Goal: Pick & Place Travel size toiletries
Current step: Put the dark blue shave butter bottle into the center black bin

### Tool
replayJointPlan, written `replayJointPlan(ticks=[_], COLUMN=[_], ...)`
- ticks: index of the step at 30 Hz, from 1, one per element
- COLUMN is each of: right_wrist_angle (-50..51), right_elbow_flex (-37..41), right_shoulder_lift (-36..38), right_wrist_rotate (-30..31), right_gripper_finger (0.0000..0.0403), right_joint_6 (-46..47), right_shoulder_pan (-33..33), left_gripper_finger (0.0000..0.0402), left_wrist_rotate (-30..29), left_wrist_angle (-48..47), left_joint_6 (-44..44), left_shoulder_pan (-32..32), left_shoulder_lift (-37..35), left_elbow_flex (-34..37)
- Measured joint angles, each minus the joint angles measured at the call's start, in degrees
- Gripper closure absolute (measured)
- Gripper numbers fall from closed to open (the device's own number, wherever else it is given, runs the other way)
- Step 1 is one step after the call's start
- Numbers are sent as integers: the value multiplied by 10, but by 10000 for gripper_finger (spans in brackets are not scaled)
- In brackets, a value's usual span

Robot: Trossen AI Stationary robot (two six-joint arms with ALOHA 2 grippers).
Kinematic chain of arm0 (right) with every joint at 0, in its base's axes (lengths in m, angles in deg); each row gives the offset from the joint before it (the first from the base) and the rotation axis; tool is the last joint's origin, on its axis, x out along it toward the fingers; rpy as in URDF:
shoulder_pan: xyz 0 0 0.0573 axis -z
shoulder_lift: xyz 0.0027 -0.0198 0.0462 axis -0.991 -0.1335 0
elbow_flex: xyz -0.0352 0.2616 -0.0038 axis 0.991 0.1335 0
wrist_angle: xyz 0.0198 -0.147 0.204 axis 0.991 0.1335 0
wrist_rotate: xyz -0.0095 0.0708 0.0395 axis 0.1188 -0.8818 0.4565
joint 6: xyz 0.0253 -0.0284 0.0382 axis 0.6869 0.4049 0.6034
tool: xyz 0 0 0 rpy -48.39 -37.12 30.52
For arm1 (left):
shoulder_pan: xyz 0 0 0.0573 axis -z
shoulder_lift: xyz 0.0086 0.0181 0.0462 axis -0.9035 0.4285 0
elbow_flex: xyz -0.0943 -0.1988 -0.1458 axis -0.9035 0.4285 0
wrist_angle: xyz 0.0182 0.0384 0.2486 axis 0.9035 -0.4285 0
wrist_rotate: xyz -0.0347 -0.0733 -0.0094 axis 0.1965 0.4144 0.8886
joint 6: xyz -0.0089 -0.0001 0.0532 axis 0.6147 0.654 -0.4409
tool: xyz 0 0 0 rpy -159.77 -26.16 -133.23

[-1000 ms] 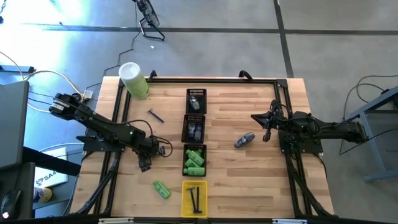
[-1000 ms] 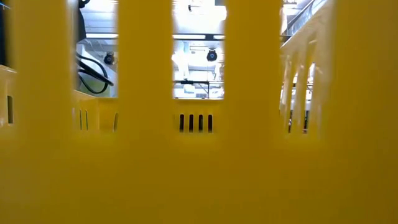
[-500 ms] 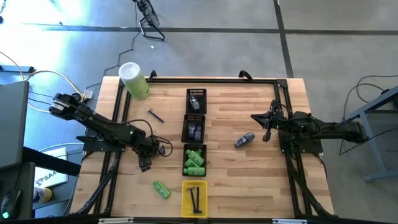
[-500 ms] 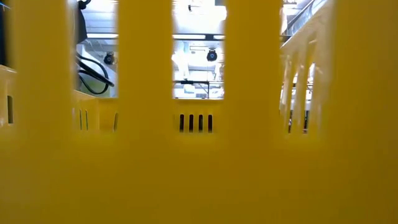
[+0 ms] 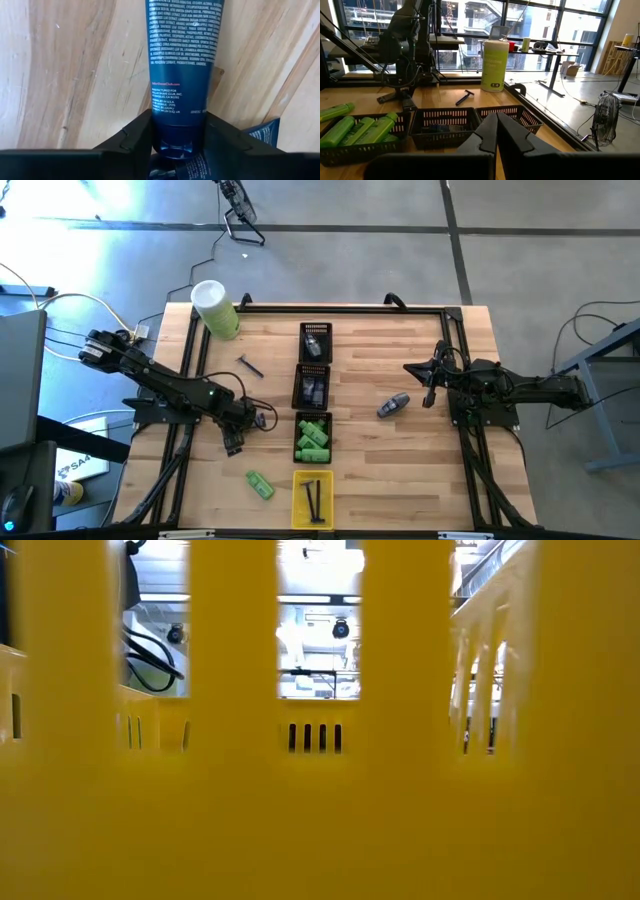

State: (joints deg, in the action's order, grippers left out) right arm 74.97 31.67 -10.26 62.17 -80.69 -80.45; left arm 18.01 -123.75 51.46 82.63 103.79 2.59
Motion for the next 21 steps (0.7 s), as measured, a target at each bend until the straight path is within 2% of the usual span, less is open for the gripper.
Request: replayJointPlan(ticks=[5, 21], right_wrist_angle=[0, 0], right_elbow_flex=[0, 0], right_shoulder_lift=[0, 0], right_wrist_rotate=[0, 0], right_gripper_finger=[401, 401], right_joint_6=[0, 0], right_shoulder_pan=[0, 0], left_gripper_finger=[271, 268], left_wrist_rotate=[0, -4], left_wrist_angle=[0, -1], left_joint_6=[0, 2], left_shoulder_pan=[0, 0], left_shoulder_lift=[0, -4], left_elbow_flex=[0, -1])
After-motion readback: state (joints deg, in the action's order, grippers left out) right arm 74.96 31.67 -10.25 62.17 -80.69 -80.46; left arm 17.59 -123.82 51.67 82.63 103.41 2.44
